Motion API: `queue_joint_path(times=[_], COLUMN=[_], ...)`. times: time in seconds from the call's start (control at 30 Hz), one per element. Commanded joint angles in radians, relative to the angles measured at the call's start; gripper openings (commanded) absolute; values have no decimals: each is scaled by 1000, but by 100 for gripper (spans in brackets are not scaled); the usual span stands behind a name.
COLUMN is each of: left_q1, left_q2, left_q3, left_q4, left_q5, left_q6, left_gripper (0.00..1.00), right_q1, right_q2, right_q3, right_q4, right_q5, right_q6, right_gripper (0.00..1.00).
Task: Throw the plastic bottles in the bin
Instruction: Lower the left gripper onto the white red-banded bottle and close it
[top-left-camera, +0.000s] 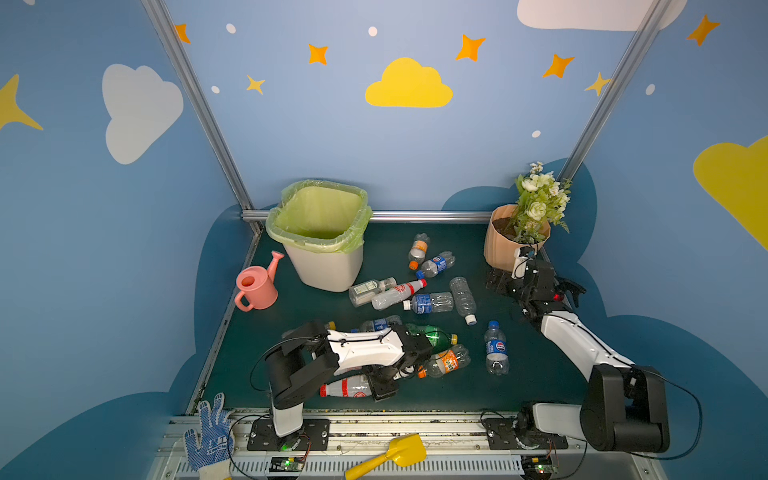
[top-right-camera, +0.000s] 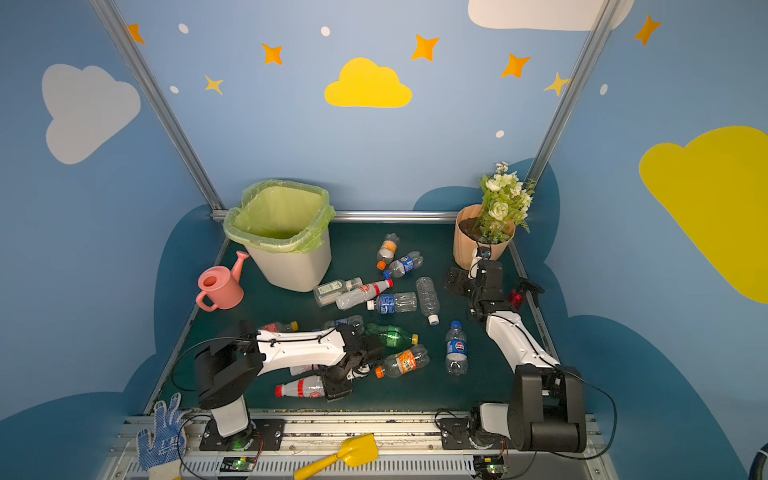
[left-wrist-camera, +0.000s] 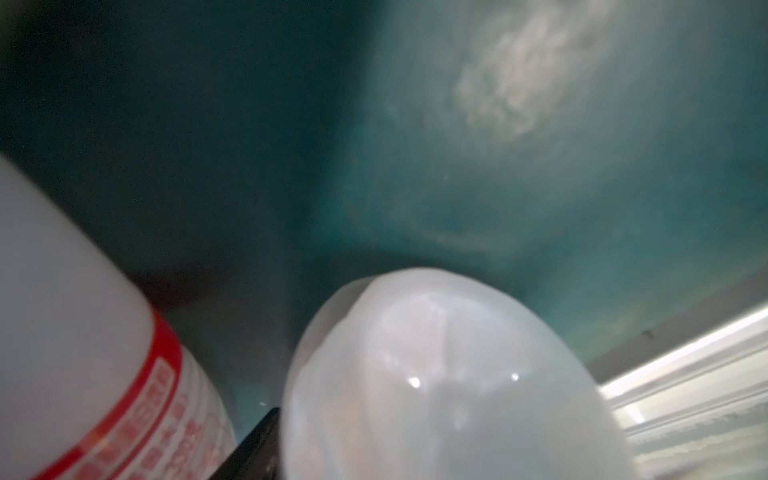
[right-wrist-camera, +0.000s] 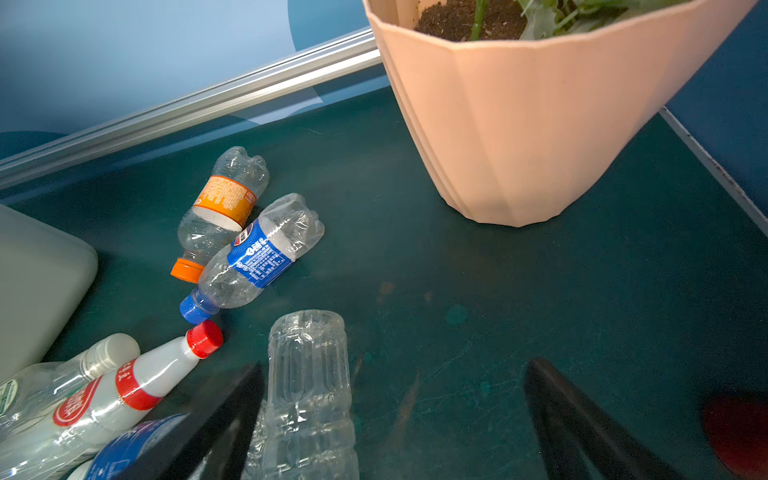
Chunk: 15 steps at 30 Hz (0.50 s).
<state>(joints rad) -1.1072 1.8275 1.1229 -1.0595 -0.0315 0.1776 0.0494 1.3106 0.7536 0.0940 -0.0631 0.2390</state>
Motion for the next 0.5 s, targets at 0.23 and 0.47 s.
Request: queue_joint_path(times=[0.23, 0.47], left_q1=[-2, -3], left_q2=[-16, -95], left_q3=[-9, 35], left_q4=[27, 19], left_q5=[13, -5], left_q6=[-17, -13], left_gripper=[49, 43], right_q1=[2, 1], right_q2=[0, 1], right_q3=[20, 19], right_q4=[-8, -7], right_q5=[2, 7], right_q6=[5, 6], right_gripper=[97, 97])
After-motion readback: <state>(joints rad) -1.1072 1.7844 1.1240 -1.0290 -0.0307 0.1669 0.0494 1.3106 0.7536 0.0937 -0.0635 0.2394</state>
